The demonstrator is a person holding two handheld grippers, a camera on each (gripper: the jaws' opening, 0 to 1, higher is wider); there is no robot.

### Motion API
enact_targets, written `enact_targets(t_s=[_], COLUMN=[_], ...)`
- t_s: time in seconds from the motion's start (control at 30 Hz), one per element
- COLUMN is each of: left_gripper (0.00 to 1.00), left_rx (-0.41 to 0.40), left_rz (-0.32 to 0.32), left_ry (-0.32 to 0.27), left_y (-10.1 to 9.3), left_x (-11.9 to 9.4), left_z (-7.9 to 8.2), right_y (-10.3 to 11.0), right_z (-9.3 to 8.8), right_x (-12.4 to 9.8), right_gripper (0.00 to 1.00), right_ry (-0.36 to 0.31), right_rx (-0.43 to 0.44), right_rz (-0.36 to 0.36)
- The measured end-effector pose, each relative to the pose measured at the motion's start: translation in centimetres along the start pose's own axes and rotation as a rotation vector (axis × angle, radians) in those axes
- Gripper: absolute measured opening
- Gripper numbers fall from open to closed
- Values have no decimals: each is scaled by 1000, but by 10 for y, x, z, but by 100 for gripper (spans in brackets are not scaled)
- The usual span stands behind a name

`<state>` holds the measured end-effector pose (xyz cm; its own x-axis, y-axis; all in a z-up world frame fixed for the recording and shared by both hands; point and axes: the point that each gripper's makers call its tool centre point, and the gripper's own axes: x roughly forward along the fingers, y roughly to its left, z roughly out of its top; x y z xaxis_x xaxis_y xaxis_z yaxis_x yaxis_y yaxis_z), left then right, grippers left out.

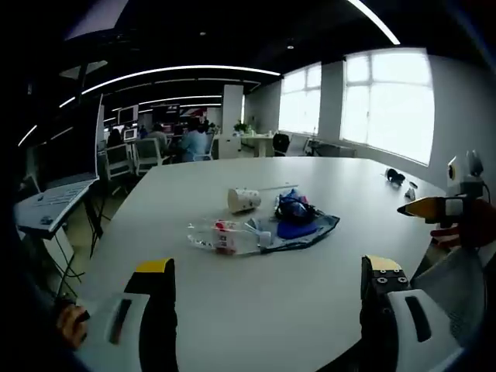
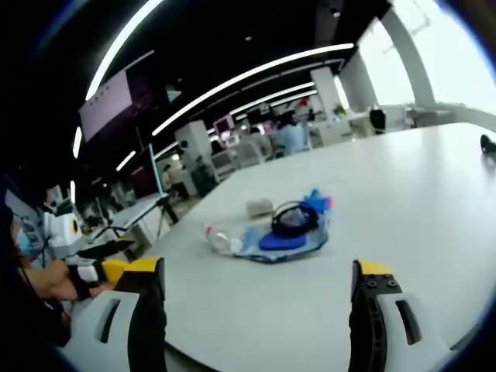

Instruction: Arrange the tabletop items into an orderly group along one side of the table until the central work area is clear of visible clutter.

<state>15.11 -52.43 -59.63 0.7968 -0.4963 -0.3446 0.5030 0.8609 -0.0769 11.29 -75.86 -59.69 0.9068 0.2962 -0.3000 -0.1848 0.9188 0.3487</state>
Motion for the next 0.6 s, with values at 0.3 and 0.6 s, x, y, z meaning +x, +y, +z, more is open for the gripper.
enact_targets(t_s=[0.3, 0.6], left_gripper=[100, 100], left_rx=[1, -4], left_rz=[-1, 4], left_ry=[2, 0], left_y=[-1, 0], left_x=[0, 0], left_z=[-1, -1], right_y=[-1, -1], right_z=[0, 0], right_x=[0, 0], right_gripper=[98, 97], right_ry=[-3, 0], right_rx=[3, -3], right_rz=[-2, -2])
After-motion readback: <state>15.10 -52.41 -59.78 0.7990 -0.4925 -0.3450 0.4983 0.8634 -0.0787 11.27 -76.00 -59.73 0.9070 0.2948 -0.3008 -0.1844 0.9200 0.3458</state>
